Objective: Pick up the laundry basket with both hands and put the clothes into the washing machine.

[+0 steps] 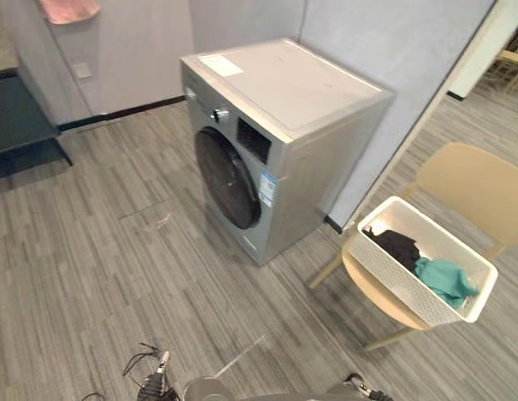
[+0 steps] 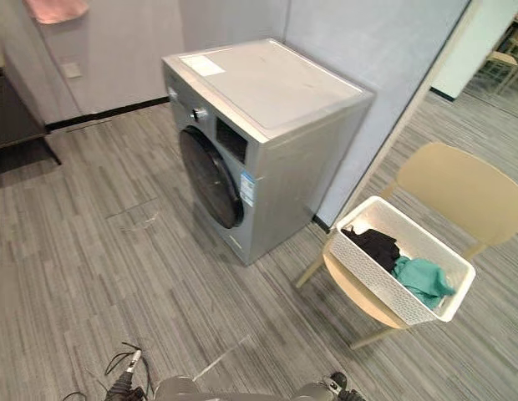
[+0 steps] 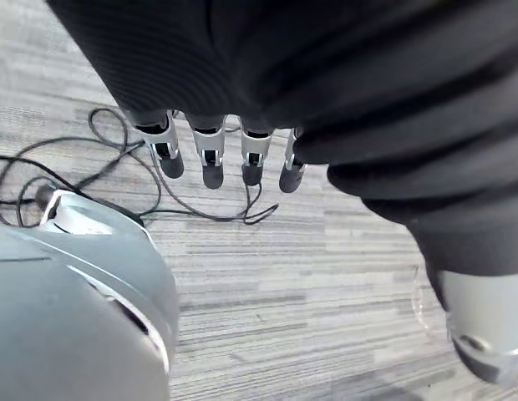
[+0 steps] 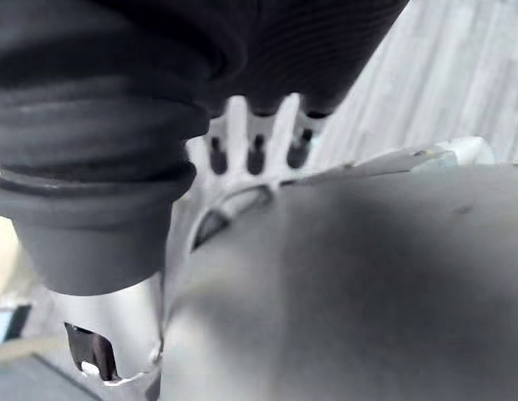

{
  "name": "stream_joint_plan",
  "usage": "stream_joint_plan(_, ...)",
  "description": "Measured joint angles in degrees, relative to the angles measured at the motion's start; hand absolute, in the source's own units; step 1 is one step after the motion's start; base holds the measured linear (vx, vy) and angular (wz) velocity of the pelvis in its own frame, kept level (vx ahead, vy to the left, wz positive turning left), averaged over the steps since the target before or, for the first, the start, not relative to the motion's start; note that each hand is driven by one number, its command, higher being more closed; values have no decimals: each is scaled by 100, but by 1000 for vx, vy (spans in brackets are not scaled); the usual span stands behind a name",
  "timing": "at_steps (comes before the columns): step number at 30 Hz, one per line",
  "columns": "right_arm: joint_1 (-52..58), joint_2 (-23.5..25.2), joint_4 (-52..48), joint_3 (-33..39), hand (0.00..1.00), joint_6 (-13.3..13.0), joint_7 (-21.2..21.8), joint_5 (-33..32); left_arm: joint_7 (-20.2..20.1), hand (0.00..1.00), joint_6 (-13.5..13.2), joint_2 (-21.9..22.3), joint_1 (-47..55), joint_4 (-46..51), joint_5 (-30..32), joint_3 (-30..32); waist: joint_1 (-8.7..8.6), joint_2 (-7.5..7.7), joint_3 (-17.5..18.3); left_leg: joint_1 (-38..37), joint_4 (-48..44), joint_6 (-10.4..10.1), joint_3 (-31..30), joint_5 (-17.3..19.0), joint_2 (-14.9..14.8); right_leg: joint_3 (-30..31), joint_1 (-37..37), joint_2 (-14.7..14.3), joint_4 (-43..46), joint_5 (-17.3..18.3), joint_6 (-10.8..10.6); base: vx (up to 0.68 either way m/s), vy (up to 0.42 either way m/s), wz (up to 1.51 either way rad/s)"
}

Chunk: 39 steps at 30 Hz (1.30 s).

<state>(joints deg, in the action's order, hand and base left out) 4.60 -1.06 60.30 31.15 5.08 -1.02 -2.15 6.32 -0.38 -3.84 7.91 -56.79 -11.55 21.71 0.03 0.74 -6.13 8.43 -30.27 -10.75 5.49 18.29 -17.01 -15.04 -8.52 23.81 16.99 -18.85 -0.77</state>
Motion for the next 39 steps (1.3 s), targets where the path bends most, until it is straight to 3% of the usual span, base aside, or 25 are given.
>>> stream_joint_plan(1,27,74,-128,-6,0,7,-15,-6,-6,0,3,-2,3,9,107,-28,30,37,19,-29,244,49,-180,-146,139,604,-34,-184,452,457,96,27,99,102)
stream_joint_plan(3,90,190,-386,-86,0,-17,0,-66,-6,0,22,38,15,12,133,-5,60,93,32,-172,538,72,-327,-291,288,1200,-346,-235,1188,560,107,69,5,58)
stream_joint_plan(4,65,303,-563,-144,0,-79,11,-203,2,0,67,60,35,1,187,49,60,65,19,-322,694,46,-394,-310,187,1454,-679,-541,2018,1674,-417,106,-150,25)
stream_joint_plan(5,-49,403,-704,-278,0,-121,25,-216,6,0,92,60,19,-3,263,142,100,131,25,-398,936,16,-373,-313,128,1377,-982,-1076,2478,2501,-381,84,-208,16)
stream_joint_plan(7,-106,578,-859,-298,0,-217,30,-316,-10,0,119,15,-50,-7,272,168,80,383,106,-426,1259,-135,-351,-362,207,1176,-1032,-1774,1674,3223,-464,87,-226,39)
stream_joint_plan(8,-74,522,-953,-288,0,-250,15,-423,-18,0,160,253,-302,-87,275,257,-28,170,2,-243,508,-227,-456,-196,105,742,-706,-1796,1379,3364,-282,237,-148,105)
stream_joint_plan(10,178,385,-1022,-300,0,-247,14,-459,-99,0,154,426,-422,-15,315,236,-95,-8,-15,-242,-339,133,-322,-233,707,395,-255,-1621,1489,3274,-276,348,-92,132)
stream_joint_plan(11,329,413,-1155,-366,0,-253,36,-527,-137,0,129,500,-502,29,317,163,-229,-30,3,-455,8,460,-374,-340,827,503,-687,-1489,2542,3300,36,245,-148,148)
stream_joint_plan(12,390,406,-1188,-293,0,-257,32,-616,-150,0,99,608,-531,38,314,117,-291,-62,176,-631,282,366,-683,-168,836,755,-749,-1779,2123,3575,153,204,-221,181)
stream_joint_plan(14,469,331,-1170,-313,0,-278,21,-627,-244,0,128,777,-677,170,311,96,-360,-245,219,-322,-715,310,-1077,246,788,592,-618,-1849,1693,3504,-37,241,-146,108)
stream_joint_plan(16,367,312,-1116,-236,0,-258,17,-640,-298,0,154,840,-540,282,241,73,-408,-389,244,101,-1750,-397,-1359,-351,884,436,-329,-1815,1811,3745,-85,232,-68,41)
stream_joint_plan(17,364,303,-1116,-236,0,-248,18,-640,-294,0,155,884,-510,308,208,97,-422,-400,222,311,-2172,-396,-1352,-742,919,437,-229,-1826,1775,3780,-92,123,-112,8)
stream_joint_plan(19,405,294,-1115,-265,0,-219,1,-631,-244,0,173,895,-208,482,186,206,-217,-448,156,716,-3221,-394,-1016,-2668,710,760,332,-1975,1317,3748,-17,112,-39,-70)
stream_joint_plan(20,380,318,-1113,-305,0,-218,-12,-633,-230,0,168,830,-79,555,150,244,-128,-490,158,796,-3513,-323,-759,-2879,525,900,577,-1985,1075,3718,33,198,66,-94)
stream_joint_plan(21,370,328,-1115,-314,0,-219,-34,-634,-222,0,169,822,-54,563,119,247,-155,-489,158,963,-3626,40,-485,-2646,390,962,676,-1974,931,3696,25,206,60,-58)
stream_joint_plan(23,369,323,-1155,-436,0,-207,-123,-634,-207,0,131,790,-55,604,89,251,-152,-468,166,1297,-3174,352,69,-1924,-35,1097,820,-1964,520,3509,-61,241,64,-36)
stream_joint_plan(28,341,317,-1530,-878,0,-238,-247,-627,42,0,123,770,3,614,41,367,-73,-291,174,675,222,607,96,-1681,-620,1823,874,-1698,284,3393,-325,293,254,-76)
stream_joint_plan(30,322,256,-1567,-916,0,-251,-258,-620,158,0,104,772,12,564,35,366,-69,-279,192,457,921,504,-371,-1827,-660,2103,899,-1388,275,3455,-726,276,487,-72)
stream_joint_plan(31,332,202,-1568,-907,0,-250,-259,-618,171,0,102,797,7,497,36,365,-70,-354,253,462,989,292,-411,-2296,-666,2171,906,-1278,218,3506,-941,258,637,-41)
stream_joint_plan(32,345,134,-1488,-883,0,-241,-263,-611,183,0,107,844,-15,383,40,336,-88,-448,372,477,890,-454,-338,-2051,-645,2232,948,-1135,75,3520,-1214,253,657,-22)
stream_joint_plan(33,350,136,-1424,-862,0,-235,-266,-610,202,0,104,822,-62,345,45,331,-115,-421,437,478,822,-442,-310,-1656,-497,2253,967,-959,34,3457,-1334,229,674,8)
stream_joint_plan(34,376,328,-1323,-842,0,-211,-271,-612,246,0,98,624,-190,275,70,267,-135,-99,428,506,647,-382,-141,-1434,-187,2321,1032,-590,-102,3123,-1399,161,593,5)
stream_joint_plan(35,380,528,-1277,-868,0,-198,-260,-614,260,0,99,492,-201,230,81,212,-110,10,436,489,545,-306,2,-1394,-34,2348,1031,-465,-277,2484,-1397,133,570,-8)
stream_joint_plan(38,280,530,-1492,-1010,0,-213,-259,-616,253,0,93,430,-170,206,153,-37,-116,2,448,266,624,35,359,-1207,120,2354,880,-345,-503,916,-1245,76,552,-33)
stream_joint_plan(39,266,531,-1593,-1128,0,-210,-260,-616,250,0,94,384,-172,193,189,-167,-118,17,458,241,647,99,449,-1171,154,2344,801,-313,-514,693,-1133,3,438,-37)
